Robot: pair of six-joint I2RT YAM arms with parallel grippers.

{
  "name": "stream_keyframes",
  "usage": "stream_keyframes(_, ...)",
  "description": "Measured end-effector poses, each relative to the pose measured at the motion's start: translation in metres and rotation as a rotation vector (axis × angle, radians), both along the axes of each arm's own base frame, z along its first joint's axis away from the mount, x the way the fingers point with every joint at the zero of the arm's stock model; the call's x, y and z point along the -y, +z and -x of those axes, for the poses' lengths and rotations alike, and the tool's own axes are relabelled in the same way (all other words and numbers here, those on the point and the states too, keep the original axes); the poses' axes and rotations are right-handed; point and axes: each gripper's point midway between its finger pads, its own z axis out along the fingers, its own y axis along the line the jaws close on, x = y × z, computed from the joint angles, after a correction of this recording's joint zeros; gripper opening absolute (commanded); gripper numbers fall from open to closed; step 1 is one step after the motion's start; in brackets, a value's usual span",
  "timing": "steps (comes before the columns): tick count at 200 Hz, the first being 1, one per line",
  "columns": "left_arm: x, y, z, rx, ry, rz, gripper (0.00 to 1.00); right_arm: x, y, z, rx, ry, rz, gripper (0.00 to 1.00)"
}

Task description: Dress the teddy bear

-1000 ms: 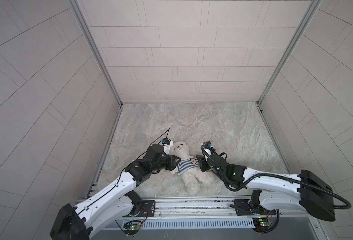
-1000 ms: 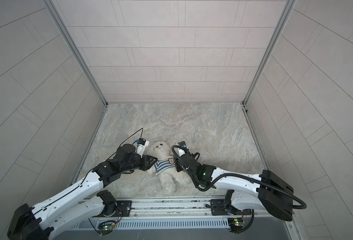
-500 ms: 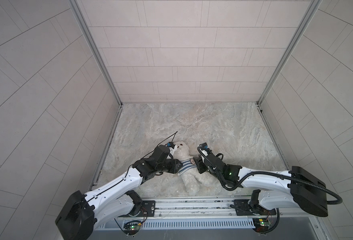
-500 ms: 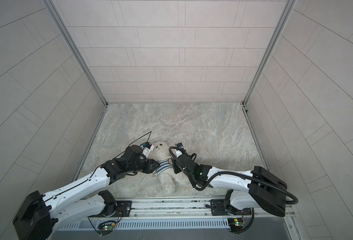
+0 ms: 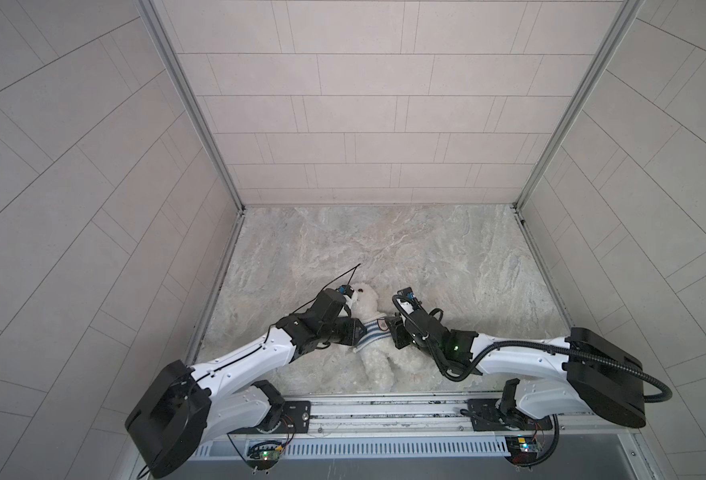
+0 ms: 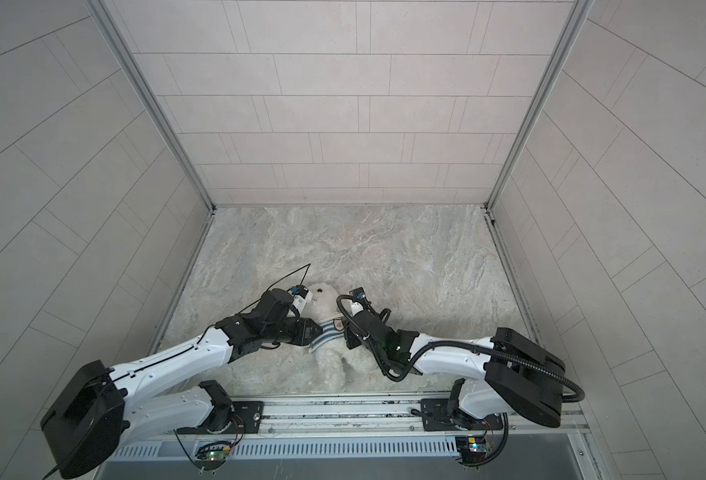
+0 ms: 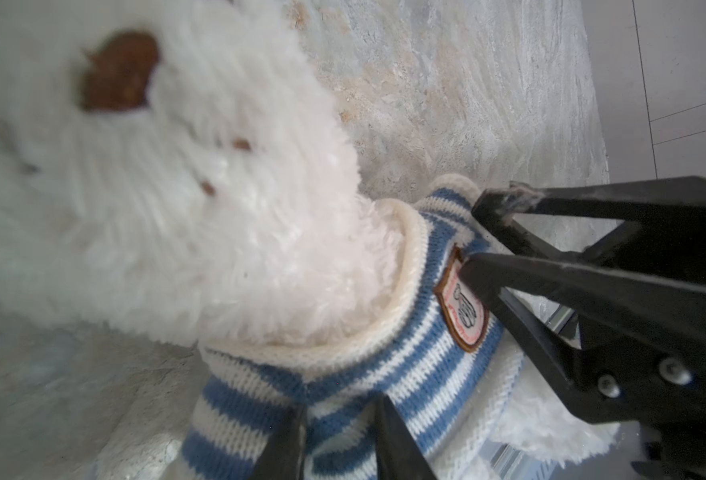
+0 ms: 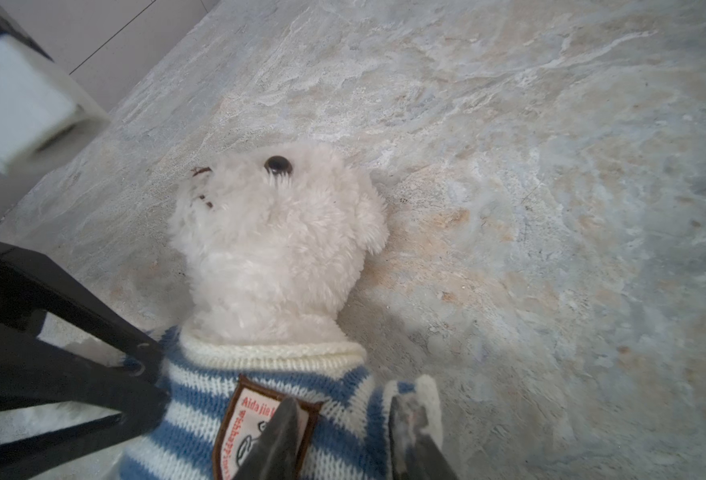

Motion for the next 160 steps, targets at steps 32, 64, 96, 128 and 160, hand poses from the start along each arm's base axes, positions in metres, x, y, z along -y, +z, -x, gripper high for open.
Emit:
stream_keyframes(32,-0.004,0.0,-0.013,0.004,0.038,0.016,0.31,-0.005,0.0,0.002,-0.009,-0.004,-0.027,0.39)
stream_keyframes(64,-0.008,-0.004,-0.021,0.001,0.055,0.016,0.29,-0.012,-0.007,0.005,-0.02,0.006,-0.03,0.39)
stream_keyframes(96,-0.009,-0.006,-0.023,0.0,0.052,0.014,0.29,-0.013,-0.007,0.006,-0.021,0.007,-0.031,0.39)
stream_keyframes(128,-0.013,0.007,-0.025,0.047,0.062,0.017,0.31,-0.014,-0.003,0.006,-0.019,0.01,-0.036,0.39)
stream_keyframes(160,-0.01,0.03,-0.023,0.114,0.05,0.022,0.32,-0.015,0.002,0.007,-0.015,0.018,-0.05,0.39)
